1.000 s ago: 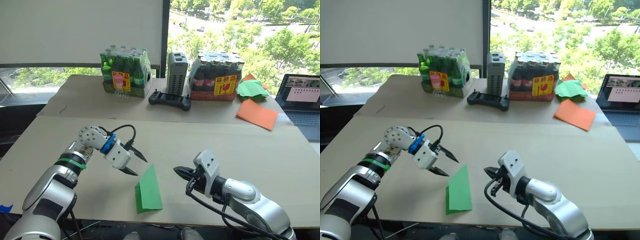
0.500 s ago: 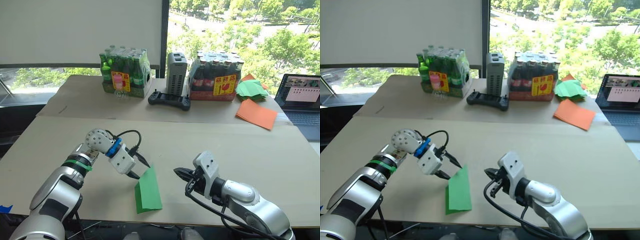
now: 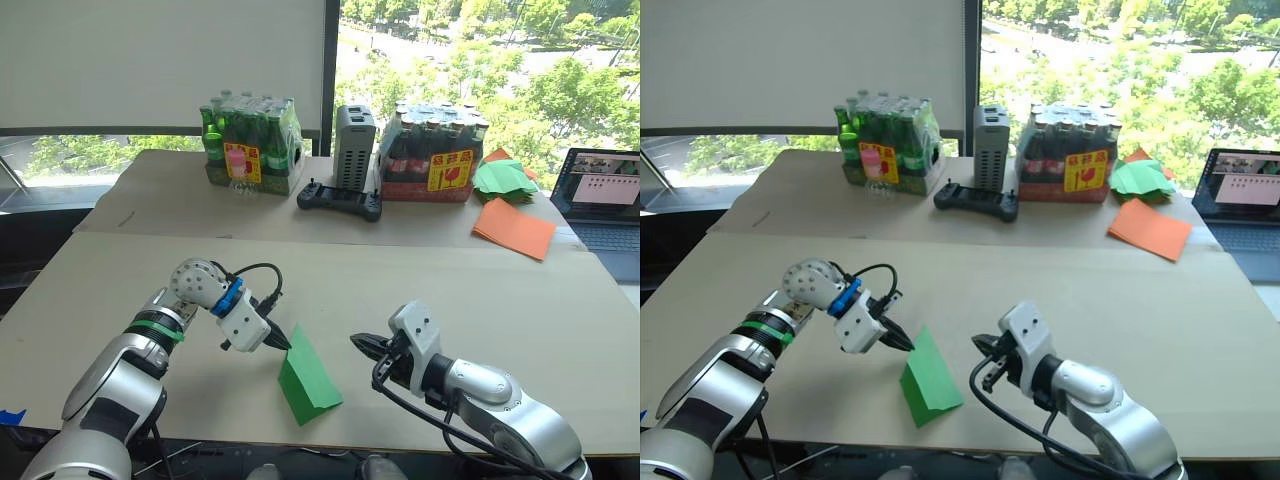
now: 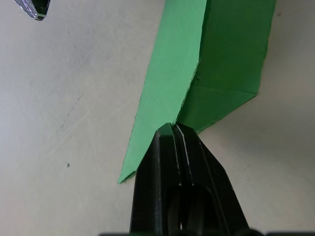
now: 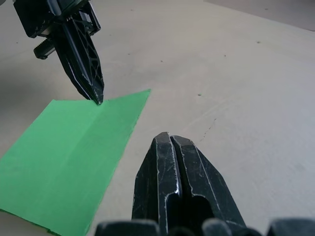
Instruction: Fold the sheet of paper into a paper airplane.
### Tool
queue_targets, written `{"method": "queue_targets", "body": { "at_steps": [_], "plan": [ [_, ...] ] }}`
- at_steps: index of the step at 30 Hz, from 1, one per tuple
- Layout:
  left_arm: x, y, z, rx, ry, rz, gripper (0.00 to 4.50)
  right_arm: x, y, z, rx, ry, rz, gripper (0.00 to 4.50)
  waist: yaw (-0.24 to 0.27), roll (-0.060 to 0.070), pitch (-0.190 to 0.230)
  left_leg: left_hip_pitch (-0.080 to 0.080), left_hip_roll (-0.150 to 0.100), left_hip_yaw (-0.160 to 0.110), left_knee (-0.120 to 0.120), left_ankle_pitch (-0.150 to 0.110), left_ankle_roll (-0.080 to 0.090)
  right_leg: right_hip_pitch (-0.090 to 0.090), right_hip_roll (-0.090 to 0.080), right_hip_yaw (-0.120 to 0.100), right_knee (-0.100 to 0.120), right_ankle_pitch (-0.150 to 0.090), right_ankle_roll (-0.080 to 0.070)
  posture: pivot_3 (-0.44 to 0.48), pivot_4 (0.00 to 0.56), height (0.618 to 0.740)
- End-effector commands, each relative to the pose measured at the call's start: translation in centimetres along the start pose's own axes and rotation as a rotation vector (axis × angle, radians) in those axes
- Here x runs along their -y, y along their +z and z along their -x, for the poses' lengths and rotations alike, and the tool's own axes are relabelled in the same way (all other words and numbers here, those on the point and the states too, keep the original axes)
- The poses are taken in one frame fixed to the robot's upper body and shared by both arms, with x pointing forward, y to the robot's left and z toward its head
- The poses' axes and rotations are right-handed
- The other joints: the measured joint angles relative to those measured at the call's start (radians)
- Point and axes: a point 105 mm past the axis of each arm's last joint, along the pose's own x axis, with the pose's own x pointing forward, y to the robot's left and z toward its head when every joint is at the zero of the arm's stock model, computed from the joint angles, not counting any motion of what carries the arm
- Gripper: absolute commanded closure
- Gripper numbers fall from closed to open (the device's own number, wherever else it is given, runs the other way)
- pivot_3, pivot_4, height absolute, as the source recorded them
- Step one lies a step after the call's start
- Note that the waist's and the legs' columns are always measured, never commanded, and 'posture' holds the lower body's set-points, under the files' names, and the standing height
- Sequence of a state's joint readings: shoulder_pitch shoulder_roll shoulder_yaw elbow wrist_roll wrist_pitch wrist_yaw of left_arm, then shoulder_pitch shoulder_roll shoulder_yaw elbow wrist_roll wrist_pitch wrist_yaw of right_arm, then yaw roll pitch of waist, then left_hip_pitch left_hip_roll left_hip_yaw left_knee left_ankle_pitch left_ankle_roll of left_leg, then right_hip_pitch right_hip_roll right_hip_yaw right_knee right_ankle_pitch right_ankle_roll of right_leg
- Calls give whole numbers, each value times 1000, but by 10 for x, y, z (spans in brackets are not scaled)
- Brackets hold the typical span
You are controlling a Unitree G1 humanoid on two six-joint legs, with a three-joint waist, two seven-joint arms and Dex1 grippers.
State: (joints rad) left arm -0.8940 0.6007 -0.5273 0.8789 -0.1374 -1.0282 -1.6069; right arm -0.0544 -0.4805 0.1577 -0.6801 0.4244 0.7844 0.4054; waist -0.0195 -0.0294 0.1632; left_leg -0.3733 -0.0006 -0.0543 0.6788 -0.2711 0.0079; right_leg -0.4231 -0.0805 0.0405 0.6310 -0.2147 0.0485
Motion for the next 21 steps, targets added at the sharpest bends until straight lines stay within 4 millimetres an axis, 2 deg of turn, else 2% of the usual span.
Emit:
{"method": "queue_targets", "body": {
  "at_steps": [1,2,5,7,11,16,20,21],
  "plan": [
    [-3,-2,4,-22,54,13,4464,8,16,5,76,-58,19,4500,-1,0,0,0,0,0,0,0,0,0,0,0,0,0,0,0,150,740],
    [-2,-3,5,-30,61,21,4464,9,17,5,83,-68,19,4500,-1,0,0,0,0,0,0,0,0,0,0,0,0,0,0,0,150,740],
    [-14,-18,16,-118,255,224,4464,32,26,8,133,-190,45,4500,-3,0,0,0,0,0,0,0,0,0,0,0,0,0,0,0,150,740],
    [-19,-23,20,-157,364,328,4464,39,29,10,146,-227,58,4500,-5,0,0,0,0,0,0,0,0,0,0,0,1,0,0,0,150,740],
    [-33,-18,24,-165,551,488,4464,43,30,15,148,-248,86,4500,-3,0,0,0,1,-1,0,0,0,0,1,0,1,0,0,0,150,740],
    [-12,-17,19,-261,600,633,4464,38,34,13,148,-188,166,4500,-7,0,0,1,1,0,0,0,0,0,1,1,1,0,0,0,150,740],
    [1,-11,6,-262,581,674,4464,24,35,6,157,-62,192,4500,-12,0,0,2,3,0,-1,0,0,0,3,1,2,1,-1,0,150,740],
    [1,-10,5,-262,582,672,3913,22,32,5,149,-39,199,3890,-11,0,0,3,3,0,-1,0,0,0,3,1,2,1,-1,0,150,740]
  ]
}}
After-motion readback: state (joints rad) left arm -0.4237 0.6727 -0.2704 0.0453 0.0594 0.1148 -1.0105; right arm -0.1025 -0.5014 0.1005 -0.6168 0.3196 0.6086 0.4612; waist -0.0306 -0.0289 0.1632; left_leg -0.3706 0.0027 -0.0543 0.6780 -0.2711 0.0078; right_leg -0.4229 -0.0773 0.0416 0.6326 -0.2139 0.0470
